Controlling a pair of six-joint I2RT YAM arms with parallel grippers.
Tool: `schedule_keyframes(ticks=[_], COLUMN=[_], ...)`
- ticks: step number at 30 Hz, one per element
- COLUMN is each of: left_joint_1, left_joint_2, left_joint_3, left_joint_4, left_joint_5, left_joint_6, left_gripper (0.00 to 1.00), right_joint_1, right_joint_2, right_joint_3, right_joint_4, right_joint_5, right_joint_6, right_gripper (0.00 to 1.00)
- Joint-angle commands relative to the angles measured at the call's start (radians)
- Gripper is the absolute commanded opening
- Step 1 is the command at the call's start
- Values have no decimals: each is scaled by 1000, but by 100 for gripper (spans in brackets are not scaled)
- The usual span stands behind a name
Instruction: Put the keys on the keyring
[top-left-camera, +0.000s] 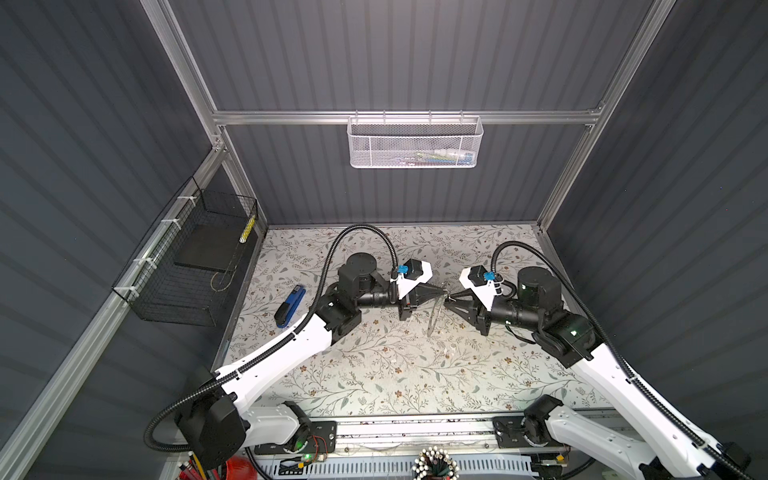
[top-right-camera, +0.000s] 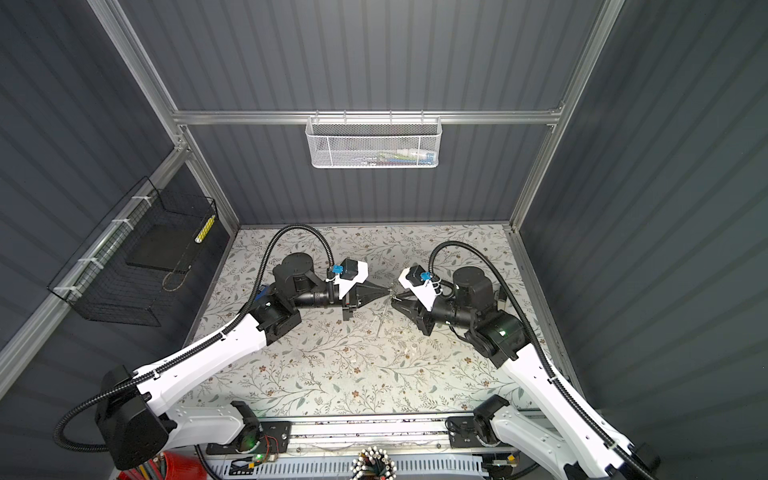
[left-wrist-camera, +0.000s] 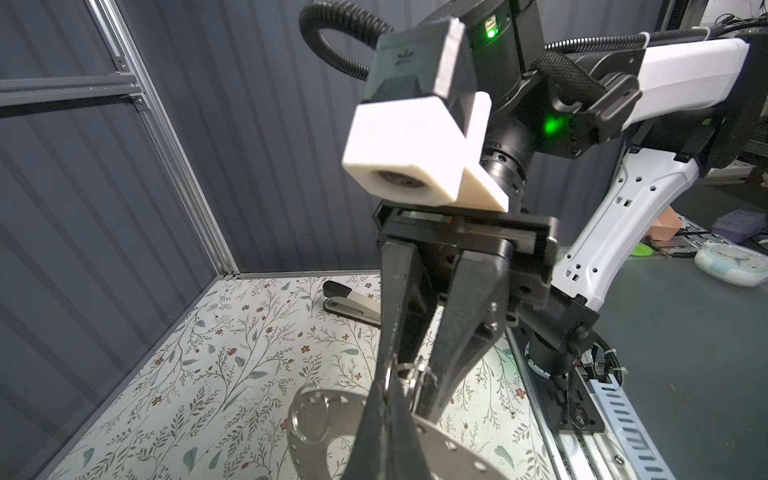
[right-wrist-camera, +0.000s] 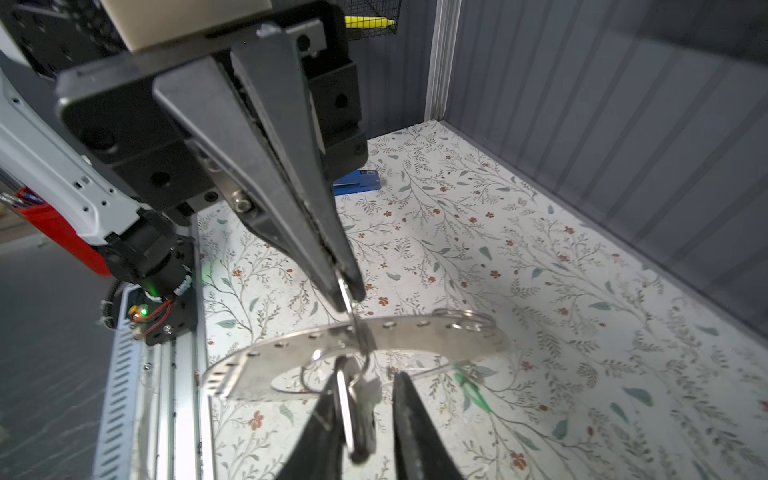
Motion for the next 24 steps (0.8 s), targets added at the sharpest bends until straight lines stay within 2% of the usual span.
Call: schedule_keyframes(ticks=[1,6,12,24], left_joint_1=[7,13,18,20], left_joint_2=[4,0,6,-1], left_joint_3=[5,-16,-58,-83], left_joint_4=[48,135,224,269], left_joint_5=[2,2,-7,-16], left_joint_6=[-22,-79,-119,-131], left_gripper=[0,0,0,0], right_joint_1=[-3,-2,-2,-1], right_joint_2=[18,63,120,196], right_joint_3=[34,73,112,152], right_joint_4=[-19,-75,-56,-19], right_joint_5=[-42,-41,-81,-147], right_joint_6=[-3,-17,-8,9], right_gripper=[11,0,0,0])
